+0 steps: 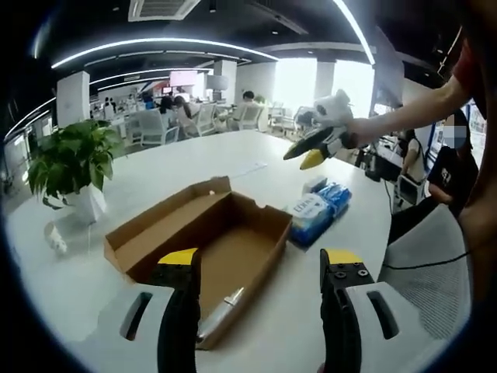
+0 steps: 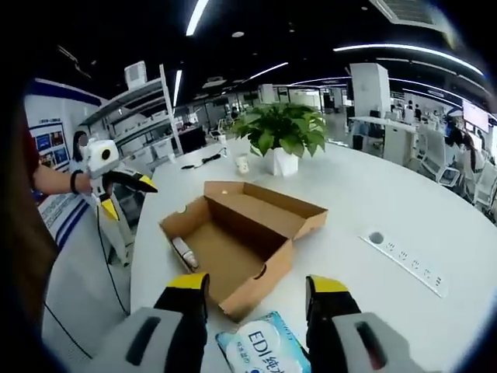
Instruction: Operate the shoe box by opening the lid, removing the specified soft item, and placing it in the target area until the item is outside and the box remains undamaged.
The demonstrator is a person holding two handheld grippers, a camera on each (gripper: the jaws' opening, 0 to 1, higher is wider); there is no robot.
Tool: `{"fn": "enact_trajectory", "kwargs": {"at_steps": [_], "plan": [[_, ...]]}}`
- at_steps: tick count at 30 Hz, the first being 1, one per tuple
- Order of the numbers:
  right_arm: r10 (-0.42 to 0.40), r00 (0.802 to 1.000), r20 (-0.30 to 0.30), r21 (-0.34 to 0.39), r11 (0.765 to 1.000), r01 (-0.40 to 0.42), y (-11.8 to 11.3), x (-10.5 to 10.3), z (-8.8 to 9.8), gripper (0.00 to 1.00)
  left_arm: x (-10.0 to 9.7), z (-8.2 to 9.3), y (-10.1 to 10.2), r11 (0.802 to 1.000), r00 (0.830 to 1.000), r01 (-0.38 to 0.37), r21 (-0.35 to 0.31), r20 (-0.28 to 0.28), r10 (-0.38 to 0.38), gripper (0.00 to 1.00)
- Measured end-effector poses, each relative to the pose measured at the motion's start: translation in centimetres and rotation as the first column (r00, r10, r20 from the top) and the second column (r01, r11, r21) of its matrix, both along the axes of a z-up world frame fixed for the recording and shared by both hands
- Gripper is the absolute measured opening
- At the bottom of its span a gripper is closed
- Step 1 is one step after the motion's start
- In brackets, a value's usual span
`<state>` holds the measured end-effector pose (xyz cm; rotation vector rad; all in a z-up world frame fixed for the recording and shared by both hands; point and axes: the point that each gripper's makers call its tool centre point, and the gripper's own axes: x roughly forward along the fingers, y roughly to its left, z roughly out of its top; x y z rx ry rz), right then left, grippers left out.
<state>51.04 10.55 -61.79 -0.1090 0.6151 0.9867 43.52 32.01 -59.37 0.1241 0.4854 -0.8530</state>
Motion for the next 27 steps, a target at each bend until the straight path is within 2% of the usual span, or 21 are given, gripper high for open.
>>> {"fn": "enact_trajectory", "kwargs": {"at_steps": [5, 14, 21, 27], "plan": [[0.022, 1.0, -0.012, 0.012, 1.0, -0.022, 1.5, -1.6, -0.2, 0.52, 0.2, -0.1, 0.7, 1.0, 1.0, -0.013, -0.005, -0.007, 0.013, 0.63], [0.036, 0.999, -0.013, 0.021, 0.999, -0.036, 2.8, -3.0, -0.4, 0.54, 0.9, -0.8, 1.9, 0.999, 0.999, -0.033, -0.009, -0.025, 0.033, 0.63], [0.048, 0.999, -0.02, 0.01, 0.999, -0.048, 3.4, -4.1, -1.2, 0.54, 1.3, -1.3, 1.9, 0.999, 0.999, -0.033, -0.002, -0.038, 0.032, 0.63], [0.041, 0.999, -0.02, 0.009, 0.999, -0.041, 3.2, -4.2, -1.2, 0.55, 1.7, -1.5, 2.1, 1.0, 0.999, -0.03, 0.011, -0.044, 0.03, 0.63]]}}
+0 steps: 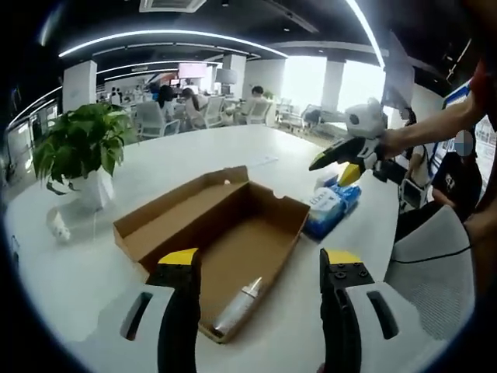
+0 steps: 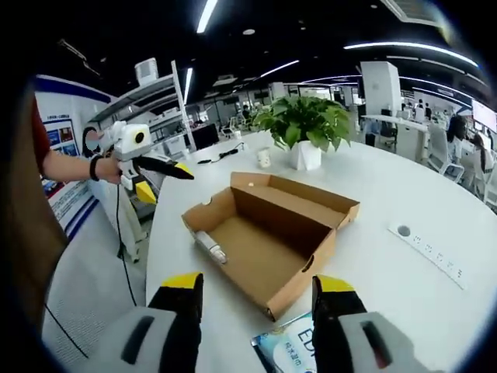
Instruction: Operate the shoe box by opening the lid, removing the specified soft item, and placing it in the target area until the item is outside and the box remains undamaged.
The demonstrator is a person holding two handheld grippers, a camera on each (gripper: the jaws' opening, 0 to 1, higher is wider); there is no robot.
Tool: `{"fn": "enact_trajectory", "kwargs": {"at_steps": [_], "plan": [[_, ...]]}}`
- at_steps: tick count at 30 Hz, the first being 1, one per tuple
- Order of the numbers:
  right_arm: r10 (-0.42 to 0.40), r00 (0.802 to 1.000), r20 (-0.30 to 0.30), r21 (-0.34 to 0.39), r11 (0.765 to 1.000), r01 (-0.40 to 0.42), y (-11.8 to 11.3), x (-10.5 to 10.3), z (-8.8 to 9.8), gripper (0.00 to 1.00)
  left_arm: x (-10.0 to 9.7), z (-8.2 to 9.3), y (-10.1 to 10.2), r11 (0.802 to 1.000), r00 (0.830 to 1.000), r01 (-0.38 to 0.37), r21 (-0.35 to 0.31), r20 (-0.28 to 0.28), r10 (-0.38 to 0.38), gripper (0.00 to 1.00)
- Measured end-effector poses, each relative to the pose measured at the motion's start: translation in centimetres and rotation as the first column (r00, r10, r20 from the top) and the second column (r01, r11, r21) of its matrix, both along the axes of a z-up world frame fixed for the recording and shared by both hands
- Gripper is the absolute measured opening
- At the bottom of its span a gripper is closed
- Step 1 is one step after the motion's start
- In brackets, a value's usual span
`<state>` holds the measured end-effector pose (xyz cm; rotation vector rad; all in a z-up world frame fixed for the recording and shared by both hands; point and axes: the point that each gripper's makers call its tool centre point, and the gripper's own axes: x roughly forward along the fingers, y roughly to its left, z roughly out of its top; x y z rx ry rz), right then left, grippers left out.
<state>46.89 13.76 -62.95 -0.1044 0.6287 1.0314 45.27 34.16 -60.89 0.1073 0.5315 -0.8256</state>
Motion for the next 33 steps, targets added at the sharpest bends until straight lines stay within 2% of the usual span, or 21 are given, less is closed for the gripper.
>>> {"fn": "enact_trajectory", "kwargs": {"at_steps": [5, 12, 21, 24, 27, 29, 32, 33], "plan": [[-0.001, 1.0, 0.007, 0.007, 1.0, 0.001, 0.2, -0.5, 0.4, 0.55, 1.1, -0.3, 0.4, 1.0, 1.0, 0.007, 0.011, -0.021, -0.007, 0.62], [0.004, 1.0, 0.012, 0.004, 1.0, -0.004, 0.4, -1.4, 0.1, 0.55, 3.0, -1.3, 0.8, 0.996, 0.999, 0.035, 0.078, -0.035, -0.033, 0.62], [0.005, 1.0, 0.002, -0.005, 1.0, -0.005, -0.3, -2.4, -0.5, 0.55, 5.1, -3.5, 1.1, 0.979, 0.993, 0.108, 0.172, -0.069, -0.097, 0.61], [0.001, 1.0, 0.0, -0.004, 1.0, -0.001, -0.4, -2.6, -0.5, 0.55, 5.3, -4.6, 1.1, 0.964, 0.987, 0.15, 0.22, -0.094, -0.132, 0.62], [-0.001, 1.0, -0.002, -0.005, 1.0, 0.001, -0.6, -3.0, -0.5, 0.55, 5.5, -6.0, 1.0, 0.941, 0.975, 0.208, 0.268, -0.128, -0.18, 0.62], [-0.004, 1.0, -0.005, 0.0, 1.0, 0.004, -0.6, -3.2, -0.5, 0.55, 5.6, -6.8, 0.8, 0.922, 0.967, 0.246, 0.299, -0.145, -0.211, 0.62], [-0.004, 1.0, -0.005, 0.001, 1.0, 0.004, -0.7, -3.5, -0.5, 0.55, 5.5, -8.4, 0.6, 0.881, 0.947, 0.314, 0.355, -0.178, -0.266, 0.63], [-0.003, 1.0, -0.005, -0.001, 1.0, 0.003, -0.7, -3.6, -0.5, 0.55, 5.5, -8.9, 0.6, 0.874, 0.944, 0.324, 0.363, -0.189, -0.272, 0.63]]}}
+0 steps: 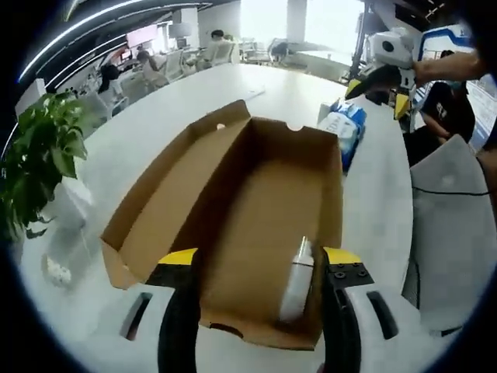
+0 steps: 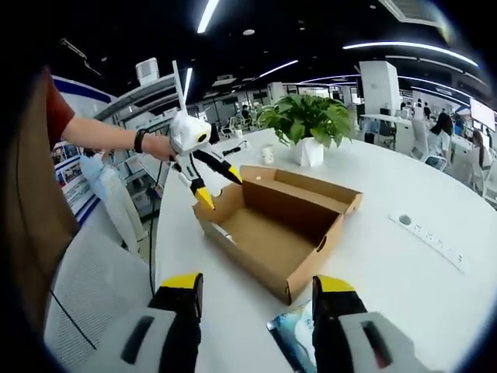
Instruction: Operate the shoe box by opening the lid, removing the specified soft item, and placing it in the target area until the item is outside and the box remains undamaged.
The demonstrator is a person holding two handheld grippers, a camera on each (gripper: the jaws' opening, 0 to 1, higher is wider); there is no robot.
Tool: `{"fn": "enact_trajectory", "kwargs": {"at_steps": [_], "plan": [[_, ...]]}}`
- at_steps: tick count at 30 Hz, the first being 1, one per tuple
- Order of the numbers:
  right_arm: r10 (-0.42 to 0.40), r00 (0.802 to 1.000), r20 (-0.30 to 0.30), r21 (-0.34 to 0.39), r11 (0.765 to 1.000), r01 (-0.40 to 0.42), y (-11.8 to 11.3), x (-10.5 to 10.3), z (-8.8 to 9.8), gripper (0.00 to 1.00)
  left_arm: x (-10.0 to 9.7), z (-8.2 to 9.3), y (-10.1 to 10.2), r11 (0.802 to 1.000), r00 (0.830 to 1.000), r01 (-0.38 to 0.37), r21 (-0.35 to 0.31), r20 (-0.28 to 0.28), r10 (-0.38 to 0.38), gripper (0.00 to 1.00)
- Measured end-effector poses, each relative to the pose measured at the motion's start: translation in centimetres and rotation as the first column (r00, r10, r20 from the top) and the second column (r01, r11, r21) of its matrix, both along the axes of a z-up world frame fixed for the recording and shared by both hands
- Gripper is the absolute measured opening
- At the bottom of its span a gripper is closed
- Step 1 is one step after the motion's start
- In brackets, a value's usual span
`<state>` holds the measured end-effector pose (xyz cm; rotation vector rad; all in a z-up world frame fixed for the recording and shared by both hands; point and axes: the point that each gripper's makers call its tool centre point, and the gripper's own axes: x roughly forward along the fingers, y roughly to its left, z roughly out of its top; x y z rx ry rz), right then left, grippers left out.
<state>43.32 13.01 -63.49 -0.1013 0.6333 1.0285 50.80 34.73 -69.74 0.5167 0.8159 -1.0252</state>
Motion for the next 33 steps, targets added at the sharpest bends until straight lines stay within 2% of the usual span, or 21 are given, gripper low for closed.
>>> {"fn": "enact_trajectory", "kwargs": {"at_steps": [7, 10, 14, 21, 24, 26, 28, 33], "plan": [[-0.002, 1.0, -0.008, -0.011, 1.0, 0.002, -0.5, -0.7, -0.3, 0.55, -0.9, -3.1, -0.5, 0.987, 0.989, 0.134, 0.09, -0.067, -0.128, 0.63], [-0.006, 1.0, -0.011, -0.014, 1.0, 0.006, -0.8, -0.8, -0.4, 0.55, -1.1, -4.1, -0.4, 0.969, 0.976, 0.214, 0.125, -0.072, -0.206, 0.64], [-0.013, 1.0, -0.015, -0.018, 1.0, 0.013, -1.2, -1.0, -0.6, 0.55, -1.5, -5.1, -0.4, 0.952, 0.962, 0.266, 0.151, -0.098, -0.253, 0.66], [-0.015, 1.0, -0.027, -0.033, 0.999, 0.014, -1.6, -1.6, -1.2, 0.55, -1.6, -5.9, -0.7, 0.93, 0.947, 0.32, 0.183, -0.104, -0.305, 0.66], [-0.018, 0.999, -0.026, -0.033, 0.999, 0.017, -1.7, -1.6, -1.2, 0.54, -0.8, -6.2, -0.2, 0.919, 0.947, 0.322, 0.226, -0.075, -0.313, 0.63], [-0.021, 0.999, -0.028, -0.031, 0.999, 0.02, -1.7, -1.6, -1.2, 0.54, -0.6, -6.1, 0.0, 0.925, 0.95, 0.312, 0.217, -0.078, -0.302, 0.63], [-0.021, 0.999, -0.03, -0.032, 0.999, 0.02, -1.7, -1.7, -1.3, 0.54, -1.1, -6.4, -0.2, 0.927, 0.95, 0.311, 0.211, -0.081, -0.3, 0.62], [-0.019, 0.999, -0.033, -0.034, 0.999, 0.018, -1.7, -1.8, -1.4, 0.54, -2.2, -7.0, -0.3, 0.913, 0.938, 0.345, 0.22, -0.096, -0.332, 0.58]]}}
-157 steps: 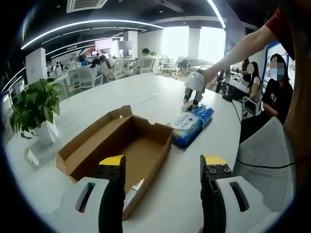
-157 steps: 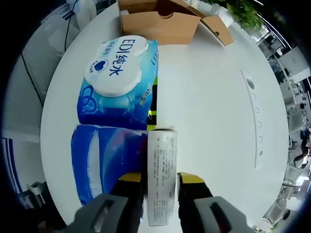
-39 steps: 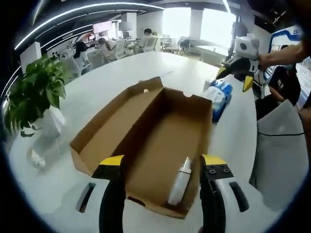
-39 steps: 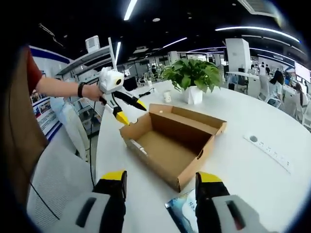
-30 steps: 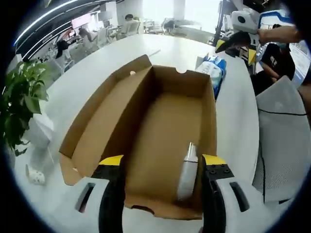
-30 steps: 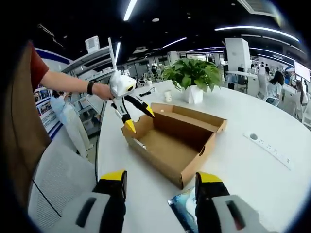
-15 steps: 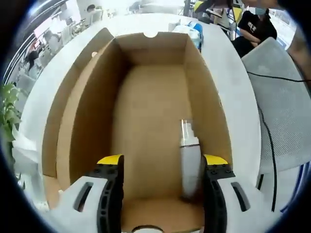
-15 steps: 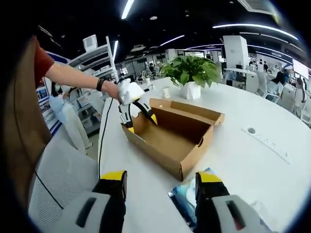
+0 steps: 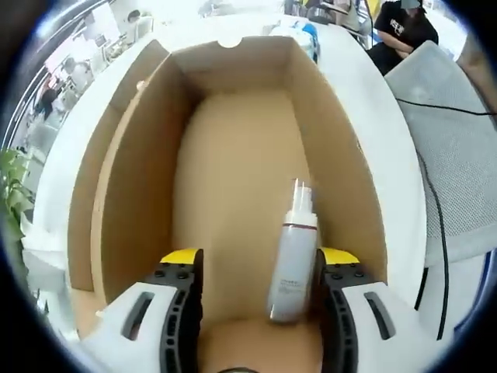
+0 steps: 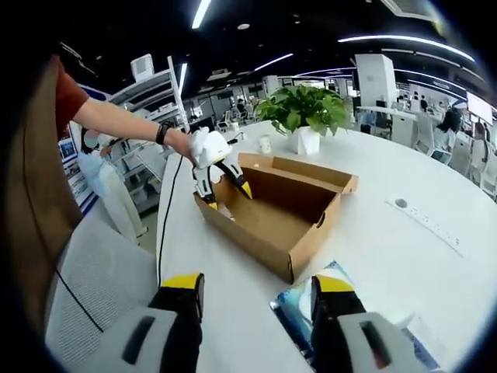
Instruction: Operate the shoe box by opening the lid, removing the specified soft item, and placing it in the target area until the item is outside and the box remains undamaged.
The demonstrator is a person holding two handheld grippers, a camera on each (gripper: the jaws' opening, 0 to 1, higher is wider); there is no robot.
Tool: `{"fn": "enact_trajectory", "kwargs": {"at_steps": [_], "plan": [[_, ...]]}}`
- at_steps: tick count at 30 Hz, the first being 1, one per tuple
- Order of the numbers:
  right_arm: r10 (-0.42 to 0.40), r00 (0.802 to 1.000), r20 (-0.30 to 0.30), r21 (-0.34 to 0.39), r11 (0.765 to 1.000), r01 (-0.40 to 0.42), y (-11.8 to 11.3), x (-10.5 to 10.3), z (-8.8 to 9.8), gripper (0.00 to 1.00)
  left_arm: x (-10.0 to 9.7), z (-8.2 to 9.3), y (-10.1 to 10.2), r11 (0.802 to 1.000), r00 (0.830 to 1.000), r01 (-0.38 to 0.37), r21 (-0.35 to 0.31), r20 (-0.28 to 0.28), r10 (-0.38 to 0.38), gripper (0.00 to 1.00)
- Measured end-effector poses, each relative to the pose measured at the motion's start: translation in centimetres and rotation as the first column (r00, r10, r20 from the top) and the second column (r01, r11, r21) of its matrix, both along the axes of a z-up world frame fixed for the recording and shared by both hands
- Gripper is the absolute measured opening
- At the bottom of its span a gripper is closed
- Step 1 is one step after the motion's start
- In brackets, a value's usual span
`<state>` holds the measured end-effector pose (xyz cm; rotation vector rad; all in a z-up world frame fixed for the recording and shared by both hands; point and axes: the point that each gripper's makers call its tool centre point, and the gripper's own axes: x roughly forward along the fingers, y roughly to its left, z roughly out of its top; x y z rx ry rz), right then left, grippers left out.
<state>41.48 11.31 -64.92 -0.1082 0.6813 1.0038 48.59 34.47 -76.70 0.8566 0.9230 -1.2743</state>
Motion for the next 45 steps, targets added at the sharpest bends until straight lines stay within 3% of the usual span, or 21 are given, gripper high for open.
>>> {"fn": "enact_trajectory", "kwargs": {"at_steps": [7, 13, 15, 19, 24, 31, 39, 45], "plan": [[0.004, 1.0, -0.006, 0.001, 1.0, -0.004, 0.3, 0.0, -0.1, 0.53, -0.3, -0.8, -0.3, 0.999, 0.999, 0.037, 0.012, 0.005, -0.037, 0.44], [0.003, 1.0, -0.01, 0.0, 1.0, -0.003, 0.5, 0.0, -0.2, 0.53, -1.1, -1.6, -0.4, 0.993, 0.993, 0.11, 0.033, 0.027, -0.111, 0.22], [0.003, 1.0, -0.012, 0.001, 1.0, -0.003, 0.7, 0.0, -0.2, 0.52, -1.3, -1.2, -0.5, 0.995, 0.995, 0.096, 0.026, 0.014, -0.096, 0.22], [0.004, 1.0, -0.019, 0.005, 1.0, -0.004, 1.3, 0.1, -0.3, 0.51, -1.3, -0.8, -0.1, 0.991, 0.991, 0.129, 0.019, 0.031, -0.129, 0.2], [0.008, 0.999, -0.033, 0.025, 1.0, -0.007, 2.4, 0.3, -0.1, 0.51, -1.2, -0.4, 0.2, 0.995, 0.993, 0.102, 0.01, 0.062, -0.102, 0.2], [0.01, 0.998, -0.062, 0.054, 0.999, -0.007, 4.1, 1.1, 0.0, 0.5, -0.4, 0.4, -0.9, 0.996, 0.991, 0.092, -0.016, 0.102, -0.09, 0.2], [-0.004, 0.994, -0.11, 0.098, 0.995, 0.014, 5.8, 2.1, 0.2, 0.48, 0.9, 3.5, -3.1, 0.992, 0.977, 0.099, -0.076, 0.196, -0.082, 0.2], [-0.087, 0.979, -0.183, 0.169, 0.978, 0.119, 6.6, 3.9, 0.8, 0.46, 1.7, 6.1, -5.5, 0.985, 0.962, 0.115, -0.131, 0.261, -0.077, 0.2]]}}
